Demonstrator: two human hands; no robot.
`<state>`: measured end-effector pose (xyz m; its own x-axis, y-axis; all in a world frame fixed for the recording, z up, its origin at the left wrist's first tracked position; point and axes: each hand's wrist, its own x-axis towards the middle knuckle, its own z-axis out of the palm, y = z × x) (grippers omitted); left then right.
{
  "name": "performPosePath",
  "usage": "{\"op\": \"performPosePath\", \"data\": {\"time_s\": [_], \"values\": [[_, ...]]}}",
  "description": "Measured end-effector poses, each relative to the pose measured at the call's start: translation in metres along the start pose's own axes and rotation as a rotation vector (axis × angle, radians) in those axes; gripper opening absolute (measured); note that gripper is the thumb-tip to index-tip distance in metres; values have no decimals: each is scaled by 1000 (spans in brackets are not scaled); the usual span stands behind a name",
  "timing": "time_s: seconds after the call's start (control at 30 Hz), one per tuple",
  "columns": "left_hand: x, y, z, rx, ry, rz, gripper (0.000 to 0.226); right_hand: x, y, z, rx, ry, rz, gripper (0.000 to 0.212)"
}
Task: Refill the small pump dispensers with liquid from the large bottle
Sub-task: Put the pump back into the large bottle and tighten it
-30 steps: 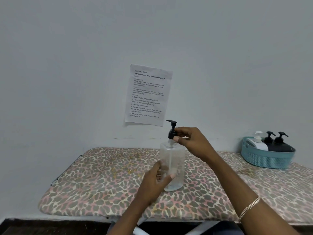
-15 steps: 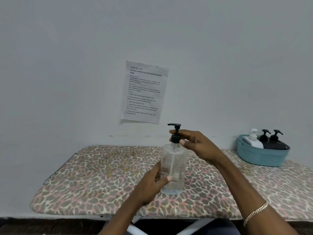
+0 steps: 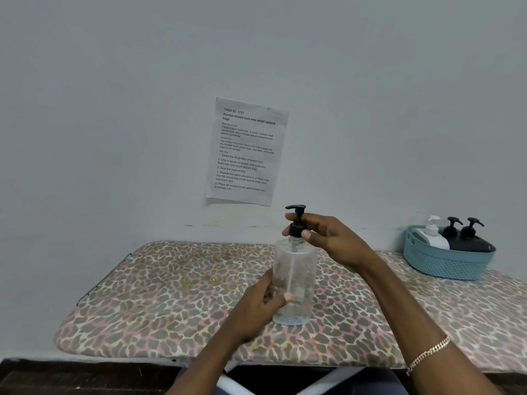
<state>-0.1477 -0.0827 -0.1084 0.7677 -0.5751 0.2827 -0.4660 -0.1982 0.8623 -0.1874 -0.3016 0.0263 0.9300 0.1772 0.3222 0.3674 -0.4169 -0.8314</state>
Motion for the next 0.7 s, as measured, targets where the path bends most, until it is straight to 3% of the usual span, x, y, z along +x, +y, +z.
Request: {"op": "performPosePath", "data": {"time_s": [0.1, 0.23, 0.4, 0.5, 0.6, 0.7], "values": [[0, 1, 0, -11, -4, -3, 55, -1, -1, 1, -3, -8, -5, 36], [0, 2, 0, -9, 6, -10, 53, -1, -6, 3, -34, 159, -21, 15], [-1, 4, 1, -22, 18, -8, 55, -2, -4, 25, -190, 360, 12, 45], [-2, 3, 2, -11, 28, -4, 56, -1, 1, 24, -178, 248, 47, 36], [-1, 4, 1, 7, 30, 0, 54, -3, 1, 11, 95, 115, -9, 35], [-1, 3, 1, 12, 26, -2, 55, -3, 1, 6, 219, 134, -42, 35]]}}
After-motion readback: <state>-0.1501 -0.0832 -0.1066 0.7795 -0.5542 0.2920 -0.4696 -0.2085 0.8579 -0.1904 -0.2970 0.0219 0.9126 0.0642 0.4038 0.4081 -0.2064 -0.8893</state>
